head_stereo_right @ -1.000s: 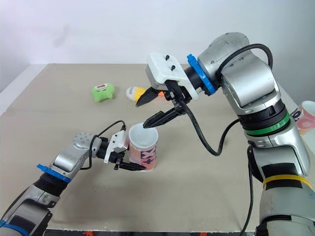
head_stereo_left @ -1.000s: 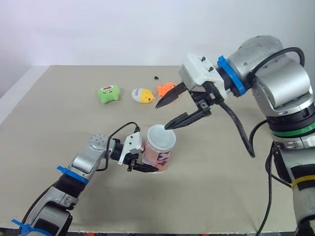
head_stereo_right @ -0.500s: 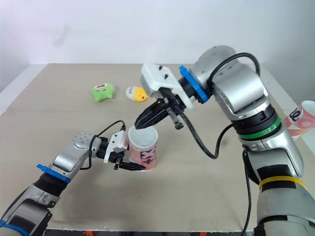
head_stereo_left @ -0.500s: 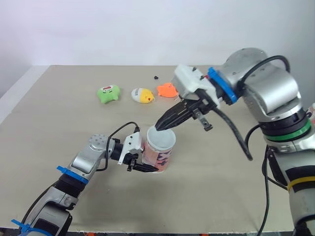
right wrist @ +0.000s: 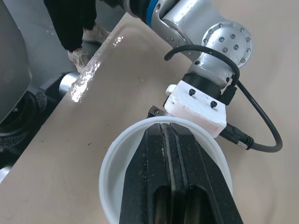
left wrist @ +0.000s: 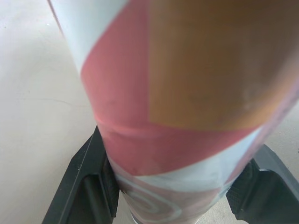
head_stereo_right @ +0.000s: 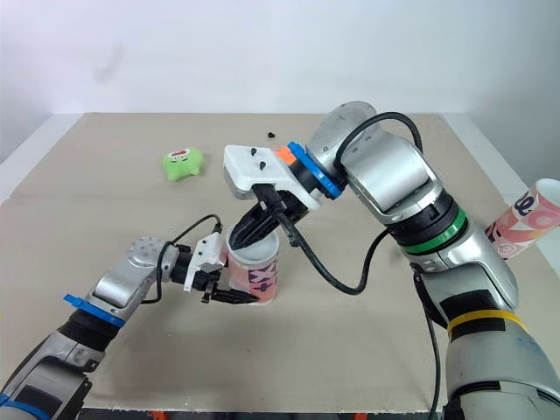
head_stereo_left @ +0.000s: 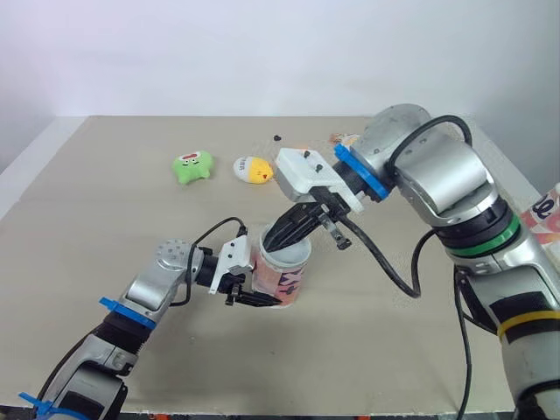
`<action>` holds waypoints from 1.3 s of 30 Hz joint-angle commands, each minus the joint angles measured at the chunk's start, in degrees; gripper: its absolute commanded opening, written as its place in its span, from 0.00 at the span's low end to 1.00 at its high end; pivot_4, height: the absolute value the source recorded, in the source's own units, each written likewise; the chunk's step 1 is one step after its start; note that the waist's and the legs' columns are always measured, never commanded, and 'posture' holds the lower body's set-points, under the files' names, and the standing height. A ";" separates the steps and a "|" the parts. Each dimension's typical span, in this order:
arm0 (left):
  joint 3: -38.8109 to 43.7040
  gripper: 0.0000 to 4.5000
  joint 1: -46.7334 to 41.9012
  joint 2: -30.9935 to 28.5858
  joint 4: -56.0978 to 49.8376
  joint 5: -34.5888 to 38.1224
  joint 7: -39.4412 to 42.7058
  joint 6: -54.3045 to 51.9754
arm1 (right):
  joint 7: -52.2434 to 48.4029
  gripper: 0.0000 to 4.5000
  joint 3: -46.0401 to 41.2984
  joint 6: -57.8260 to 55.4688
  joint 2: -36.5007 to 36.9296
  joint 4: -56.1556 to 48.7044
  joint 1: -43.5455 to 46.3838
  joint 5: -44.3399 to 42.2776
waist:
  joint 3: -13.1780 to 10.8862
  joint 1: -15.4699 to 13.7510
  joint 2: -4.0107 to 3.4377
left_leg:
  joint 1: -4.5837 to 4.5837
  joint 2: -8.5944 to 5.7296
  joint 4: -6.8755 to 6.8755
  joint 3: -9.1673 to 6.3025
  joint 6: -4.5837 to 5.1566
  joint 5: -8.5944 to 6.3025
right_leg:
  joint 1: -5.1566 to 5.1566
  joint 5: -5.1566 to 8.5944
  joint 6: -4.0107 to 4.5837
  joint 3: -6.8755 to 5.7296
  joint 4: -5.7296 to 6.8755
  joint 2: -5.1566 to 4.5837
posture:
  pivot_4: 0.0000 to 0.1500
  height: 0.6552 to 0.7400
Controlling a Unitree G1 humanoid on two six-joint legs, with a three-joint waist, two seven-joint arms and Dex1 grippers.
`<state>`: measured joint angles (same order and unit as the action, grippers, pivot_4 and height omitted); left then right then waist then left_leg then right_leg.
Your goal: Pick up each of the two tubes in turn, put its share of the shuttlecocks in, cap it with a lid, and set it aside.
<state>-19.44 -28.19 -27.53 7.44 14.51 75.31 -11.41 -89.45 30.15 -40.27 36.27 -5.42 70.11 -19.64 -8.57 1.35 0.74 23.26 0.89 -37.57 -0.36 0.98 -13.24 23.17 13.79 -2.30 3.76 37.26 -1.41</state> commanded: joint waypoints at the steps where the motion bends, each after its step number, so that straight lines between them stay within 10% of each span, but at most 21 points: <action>1: -1.43 0.54 1.91 -1.36 2.18 -3.30 -1.66 -1.84 | 0.23 0.01 0.83 0.98 -0.65 -0.34 0.23 2.05 | 0.00 0.00 0.00 | -0.01 0.01 0.01 -0.01 0.00 0.00 | 0.00 0.00 0.00 -0.01 0.00 0.01 | 1.00 1.00; 39: -0.65 0.54 3.12 -1.60 0.28 -3.64 -2.38 -3.04 | 1.44 0.01 3.37 -4.59 -4.78 9.44 -0.59 8.31 | 0.27 0.61 0.05 | -0.72 0.59 0.19 0.07 0.00 0.01 | -0.15 0.12 0.44 -0.05 0.00 0.45 | 1.00 1.00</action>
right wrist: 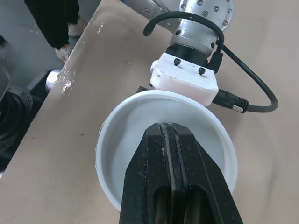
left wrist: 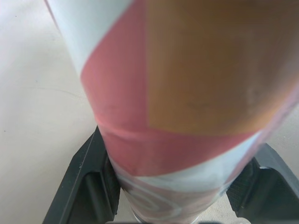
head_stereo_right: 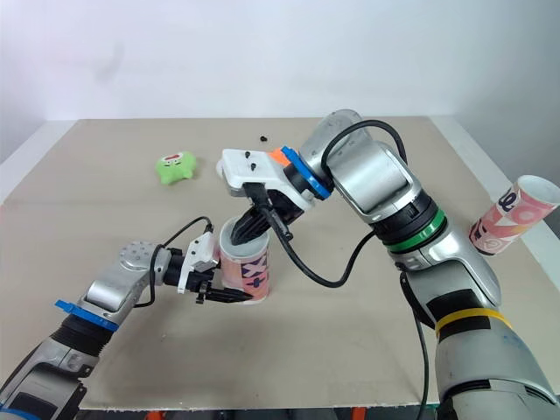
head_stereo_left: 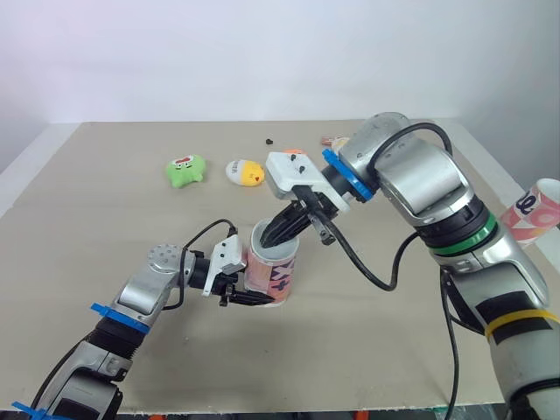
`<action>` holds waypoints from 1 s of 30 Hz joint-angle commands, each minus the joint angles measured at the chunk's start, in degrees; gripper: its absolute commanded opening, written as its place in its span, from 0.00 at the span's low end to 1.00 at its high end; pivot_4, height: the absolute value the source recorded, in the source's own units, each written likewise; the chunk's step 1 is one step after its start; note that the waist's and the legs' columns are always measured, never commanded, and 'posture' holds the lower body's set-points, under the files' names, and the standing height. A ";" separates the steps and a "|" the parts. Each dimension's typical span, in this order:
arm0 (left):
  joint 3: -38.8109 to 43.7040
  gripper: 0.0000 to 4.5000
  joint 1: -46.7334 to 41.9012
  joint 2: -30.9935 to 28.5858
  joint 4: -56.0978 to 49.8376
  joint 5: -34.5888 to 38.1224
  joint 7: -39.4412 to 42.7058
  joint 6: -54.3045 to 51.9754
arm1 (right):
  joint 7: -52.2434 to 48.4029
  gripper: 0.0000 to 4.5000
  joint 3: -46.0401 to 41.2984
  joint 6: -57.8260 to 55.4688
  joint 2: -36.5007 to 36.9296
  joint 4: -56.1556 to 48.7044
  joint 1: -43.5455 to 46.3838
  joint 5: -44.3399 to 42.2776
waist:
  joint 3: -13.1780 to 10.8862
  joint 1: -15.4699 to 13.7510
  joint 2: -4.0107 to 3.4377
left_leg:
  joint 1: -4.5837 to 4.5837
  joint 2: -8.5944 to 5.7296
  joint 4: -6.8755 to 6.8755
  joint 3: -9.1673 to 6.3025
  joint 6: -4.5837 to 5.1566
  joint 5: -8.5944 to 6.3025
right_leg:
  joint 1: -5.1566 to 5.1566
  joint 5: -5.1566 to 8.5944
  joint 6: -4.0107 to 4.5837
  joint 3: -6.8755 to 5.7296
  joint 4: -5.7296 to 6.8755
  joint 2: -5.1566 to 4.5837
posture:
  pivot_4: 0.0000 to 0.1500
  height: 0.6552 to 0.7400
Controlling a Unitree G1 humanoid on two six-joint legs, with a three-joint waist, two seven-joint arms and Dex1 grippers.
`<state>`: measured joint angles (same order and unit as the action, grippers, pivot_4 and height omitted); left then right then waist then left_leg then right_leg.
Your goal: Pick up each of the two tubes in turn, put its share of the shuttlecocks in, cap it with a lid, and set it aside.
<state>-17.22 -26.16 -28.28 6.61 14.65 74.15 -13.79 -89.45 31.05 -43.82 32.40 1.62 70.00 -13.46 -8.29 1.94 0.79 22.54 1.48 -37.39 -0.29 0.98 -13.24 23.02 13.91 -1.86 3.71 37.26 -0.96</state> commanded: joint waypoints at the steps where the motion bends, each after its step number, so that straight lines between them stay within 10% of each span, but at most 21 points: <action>1: -2.86 0.54 1.07 -0.85 1.13 -3.78 -1.18 -0.68 | 1.84 0.01 2.35 -1.24 -1.24 3.46 -0.33 2.36 | 0.00 0.04 0.00 | 0.00 0.01 0.00 0.01 0.00 0.00 | 0.00 0.00 0.00 0.01 0.00 0.01 | 1.00 1.00; 30: -3.03 0.54 1.35 -1.07 0.87 -4.12 -1.15 -0.57 | 4.09 0.01 7.48 -4.01 -0.43 0.06 -3.98 5.91 | 0.23 0.60 -0.07 | -0.06 -0.07 0.20 0.02 -0.04 -0.02 | -0.01 0.17 -0.03 -0.02 -0.05 -0.12 | 1.00 1.00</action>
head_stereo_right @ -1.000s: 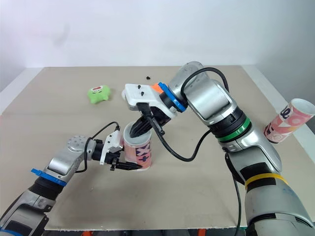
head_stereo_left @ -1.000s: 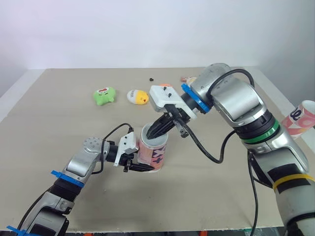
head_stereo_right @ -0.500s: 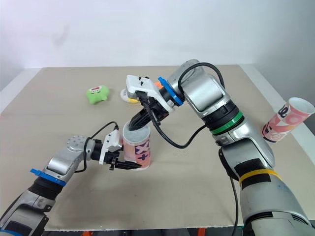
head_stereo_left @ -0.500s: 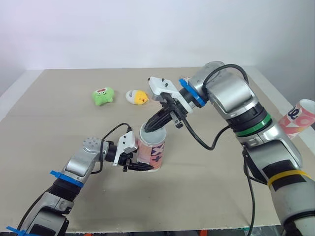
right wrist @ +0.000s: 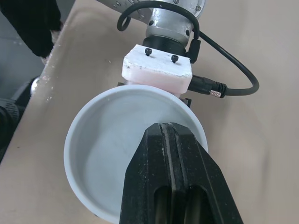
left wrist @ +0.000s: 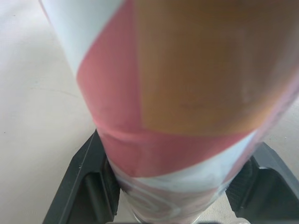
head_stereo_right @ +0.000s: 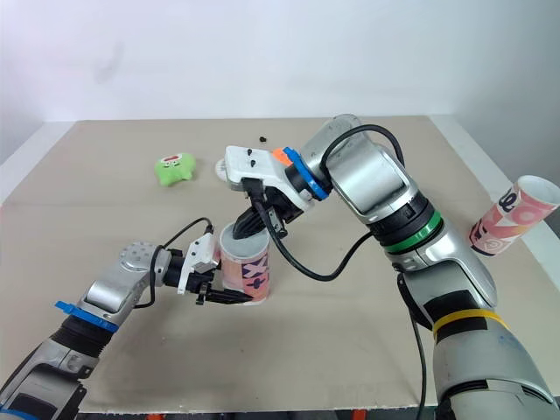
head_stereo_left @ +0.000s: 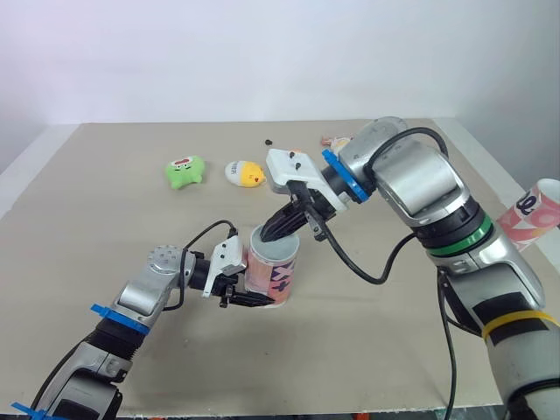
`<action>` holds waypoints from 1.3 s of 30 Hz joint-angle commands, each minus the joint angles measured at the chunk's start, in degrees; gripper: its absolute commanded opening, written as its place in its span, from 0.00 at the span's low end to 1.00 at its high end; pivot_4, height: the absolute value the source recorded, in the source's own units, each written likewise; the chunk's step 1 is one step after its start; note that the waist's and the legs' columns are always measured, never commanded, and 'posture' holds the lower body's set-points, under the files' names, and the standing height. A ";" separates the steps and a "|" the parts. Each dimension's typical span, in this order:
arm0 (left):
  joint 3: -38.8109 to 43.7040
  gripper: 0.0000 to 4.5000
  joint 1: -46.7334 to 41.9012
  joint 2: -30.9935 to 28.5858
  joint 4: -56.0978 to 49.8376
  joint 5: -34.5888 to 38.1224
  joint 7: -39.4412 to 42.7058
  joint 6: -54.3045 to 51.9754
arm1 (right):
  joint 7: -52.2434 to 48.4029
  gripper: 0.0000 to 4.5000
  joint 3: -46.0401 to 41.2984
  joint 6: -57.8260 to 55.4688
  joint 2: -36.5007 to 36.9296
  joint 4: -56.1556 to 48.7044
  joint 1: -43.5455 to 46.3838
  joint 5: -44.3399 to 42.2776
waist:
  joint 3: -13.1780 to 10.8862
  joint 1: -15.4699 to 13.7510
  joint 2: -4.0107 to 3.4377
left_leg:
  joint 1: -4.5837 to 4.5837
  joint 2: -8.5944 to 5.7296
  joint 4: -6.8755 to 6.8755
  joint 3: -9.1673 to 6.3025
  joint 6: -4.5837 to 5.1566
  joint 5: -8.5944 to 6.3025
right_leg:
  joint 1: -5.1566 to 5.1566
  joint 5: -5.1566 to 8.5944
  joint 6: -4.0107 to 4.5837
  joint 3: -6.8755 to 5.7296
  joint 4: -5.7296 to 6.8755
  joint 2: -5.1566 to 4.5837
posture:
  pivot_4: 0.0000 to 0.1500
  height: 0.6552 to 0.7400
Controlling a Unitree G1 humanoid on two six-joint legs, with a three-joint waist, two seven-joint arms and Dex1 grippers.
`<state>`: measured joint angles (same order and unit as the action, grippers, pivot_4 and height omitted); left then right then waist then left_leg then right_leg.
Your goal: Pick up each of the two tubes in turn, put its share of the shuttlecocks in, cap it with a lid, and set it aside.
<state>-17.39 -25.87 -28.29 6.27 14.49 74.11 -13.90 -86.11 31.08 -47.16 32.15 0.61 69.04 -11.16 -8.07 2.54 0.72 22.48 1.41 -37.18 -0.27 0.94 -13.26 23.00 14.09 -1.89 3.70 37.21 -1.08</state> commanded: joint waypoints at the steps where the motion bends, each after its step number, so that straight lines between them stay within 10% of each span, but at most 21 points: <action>1: -2.88 0.54 1.05 -1.04 1.18 -3.96 -1.14 -0.46 | 0.77 0.01 7.46 -0.57 -0.23 1.09 -3.03 3.80 | 0.02 0.00 0.00 | -0.01 0.00 0.00 0.00 0.00 0.00 | 0.00 0.00 0.00 0.00 0.00 0.00 | 1.00 1.00; 7: -2.93 0.54 1.07 -0.89 1.10 -3.99 -1.33 -0.43 | -1.34 0.01 4.20 -0.41 0.09 1.78 -1.19 1.87 | 0.04 0.00 0.00 | -0.02 0.00 0.03 -0.01 0.00 0.00 | -0.01 0.00 0.01 0.00 -0.01 -0.01 | 1.00 1.00; 15: -2.42 0.54 1.47 -0.23 0.99 -3.48 -1.60 1.67 | -6.38 0.01 -8.65 -5.32 13.13 -7.82 -2.77 -21.37 | -0.18 -0.97 -0.02 | 0.82 -0.25 0.08 -0.06 -0.02 0.02 | 0.38 -0.25 -0.05 -0.13 -0.08 -0.33 | 1.00 1.00; 29: 2.29 0.63 2.19 1.67 3.68 -0.12 -0.56 12.58 | 22.09 0.00 -36.54 -7.98 18.99 -22.98 -28.42 -22.68 | -0.74 -1.40 0.29 | 0.93 -0.30 0.11 -0.13 -0.30 -0.15 | 0.35 0.14 -0.38 -0.23 -0.19 -0.35 | 1.00 1.00; 34: 2.43 1.00 -0.07 1.05 6.61 0.13 1.96 14.40 | 30.56 0.36 -37.53 -9.82 16.96 -26.18 -40.75 -22.45 | -1.12 -1.22 0.39 | 1.01 -0.31 0.12 -0.02 -0.33 -0.17 | 0.47 0.12 -0.41 -0.06 -0.16 -0.25 | 1.00 1.00; 39: 2.21 1.00 -1.40 0.49 6.29 0.27 3.82 14.53 | 32.86 0.82 -39.47 -9.83 15.76 -26.22 -46.56 -24.76 | -1.32 -1.22 0.33 | 1.11 -0.36 0.10 -0.04 -0.33 -0.17 | 0.48 0.11 -0.44 -0.02 -0.16 -0.19 | 1.00 1.00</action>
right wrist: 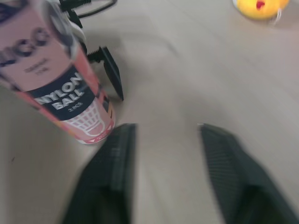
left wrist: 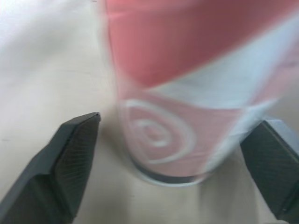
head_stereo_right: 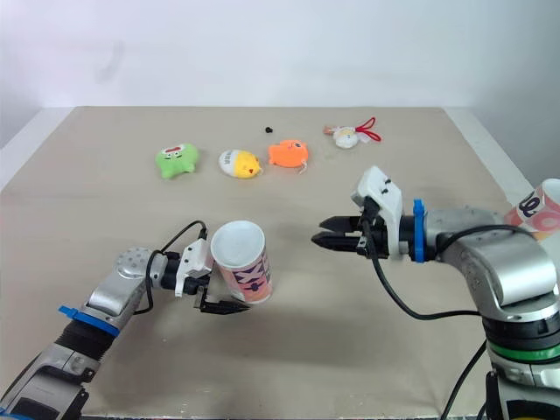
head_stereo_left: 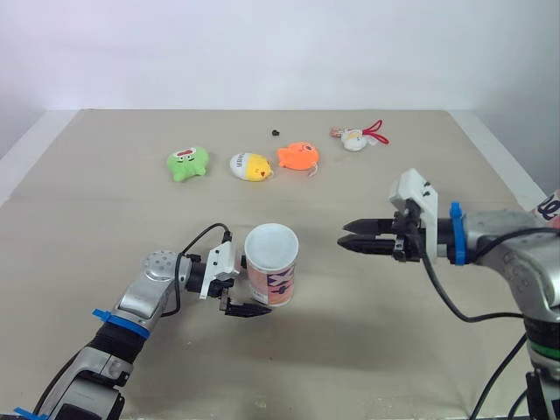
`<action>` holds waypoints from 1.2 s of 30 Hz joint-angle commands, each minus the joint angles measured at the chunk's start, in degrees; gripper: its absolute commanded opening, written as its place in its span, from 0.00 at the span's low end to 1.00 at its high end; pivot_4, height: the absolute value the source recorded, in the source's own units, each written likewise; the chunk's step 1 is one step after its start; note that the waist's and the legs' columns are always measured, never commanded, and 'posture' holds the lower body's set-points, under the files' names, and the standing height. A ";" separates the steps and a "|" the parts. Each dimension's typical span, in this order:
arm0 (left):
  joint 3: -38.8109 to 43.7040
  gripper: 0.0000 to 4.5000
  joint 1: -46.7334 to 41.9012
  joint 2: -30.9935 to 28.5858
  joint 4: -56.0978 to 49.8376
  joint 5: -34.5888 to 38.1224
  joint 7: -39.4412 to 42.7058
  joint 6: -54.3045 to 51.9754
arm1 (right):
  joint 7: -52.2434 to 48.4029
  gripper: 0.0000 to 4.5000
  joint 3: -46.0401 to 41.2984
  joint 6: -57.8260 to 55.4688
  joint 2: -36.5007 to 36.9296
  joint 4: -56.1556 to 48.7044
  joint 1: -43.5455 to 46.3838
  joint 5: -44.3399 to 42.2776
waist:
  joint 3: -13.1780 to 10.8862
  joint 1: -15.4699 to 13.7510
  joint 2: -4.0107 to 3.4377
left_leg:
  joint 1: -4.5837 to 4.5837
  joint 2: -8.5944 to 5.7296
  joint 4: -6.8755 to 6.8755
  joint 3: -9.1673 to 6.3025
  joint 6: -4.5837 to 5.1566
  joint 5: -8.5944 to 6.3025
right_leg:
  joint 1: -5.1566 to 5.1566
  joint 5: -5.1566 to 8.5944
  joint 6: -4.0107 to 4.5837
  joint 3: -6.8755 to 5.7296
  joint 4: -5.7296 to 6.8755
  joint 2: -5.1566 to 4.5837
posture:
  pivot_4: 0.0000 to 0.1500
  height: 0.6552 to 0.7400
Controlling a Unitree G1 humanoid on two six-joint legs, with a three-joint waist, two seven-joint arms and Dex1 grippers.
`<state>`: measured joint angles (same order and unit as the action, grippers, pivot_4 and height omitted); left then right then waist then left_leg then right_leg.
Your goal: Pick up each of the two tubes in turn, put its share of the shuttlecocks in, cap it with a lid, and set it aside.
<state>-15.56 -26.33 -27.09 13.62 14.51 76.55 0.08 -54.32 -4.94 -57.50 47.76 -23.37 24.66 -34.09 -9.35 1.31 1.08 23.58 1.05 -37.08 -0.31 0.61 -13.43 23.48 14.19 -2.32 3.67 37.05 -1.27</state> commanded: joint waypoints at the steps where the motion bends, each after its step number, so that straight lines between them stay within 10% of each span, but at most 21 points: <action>1: 0.52 1.00 -0.89 -0.95 -1.59 0.42 1.55 0.27 | 0.73 0.93 -4.12 0.53 0.06 -2.55 -3.26 -2.74 | -0.08 0.00 -0.05 | 0.01 -0.03 0.00 0.00 0.00 0.00 | 0.00 0.00 0.00 0.02 0.00 0.00 | 1.00 1.00; 10: 8.61 1.00 7.21 -12.12 -12.58 8.22 6.93 -4.83 | -4.18 0.98 -5.41 0.58 2.15 -4.41 -9.77 -8.48 | -0.27 0.17 -0.01 | 0.38 -0.18 -0.03 -0.20 -0.01 -0.03 | 0.22 0.09 -0.12 0.09 0.00 -0.06 | 1.00 1.00; 17: 19.59 1.00 15.94 -19.39 -22.64 16.52 5.04 -11.62 | 3.66 0.98 6.14 16.07 -5.26 -2.05 -13.86 5.15 | -0.39 0.03 0.05 | 0.51 -0.08 -0.29 -0.27 -0.03 -0.05 | 0.26 0.07 -0.13 -0.08 0.06 -0.08 | 1.00 1.00; 36: 23.27 1.00 18.12 -17.60 -31.67 23.44 -3.23 -19.28 | 0.39 0.98 21.83 28.40 -17.99 7.10 -5.98 12.90 | -0.50 0.03 0.08 | 0.46 0.21 -0.45 -0.02 -0.52 0.25 | 0.32 -0.34 -0.02 -0.13 0.18 0.19 | 1.00 1.00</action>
<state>6.99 -7.61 -43.99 -16.72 36.92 72.99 -19.12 -53.52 16.37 -30.46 30.40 -15.94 17.27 -21.37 -9.85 1.34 1.16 24.04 1.28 -37.53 -0.32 0.09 -13.18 23.80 13.79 -2.24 3.55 37.24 -1.06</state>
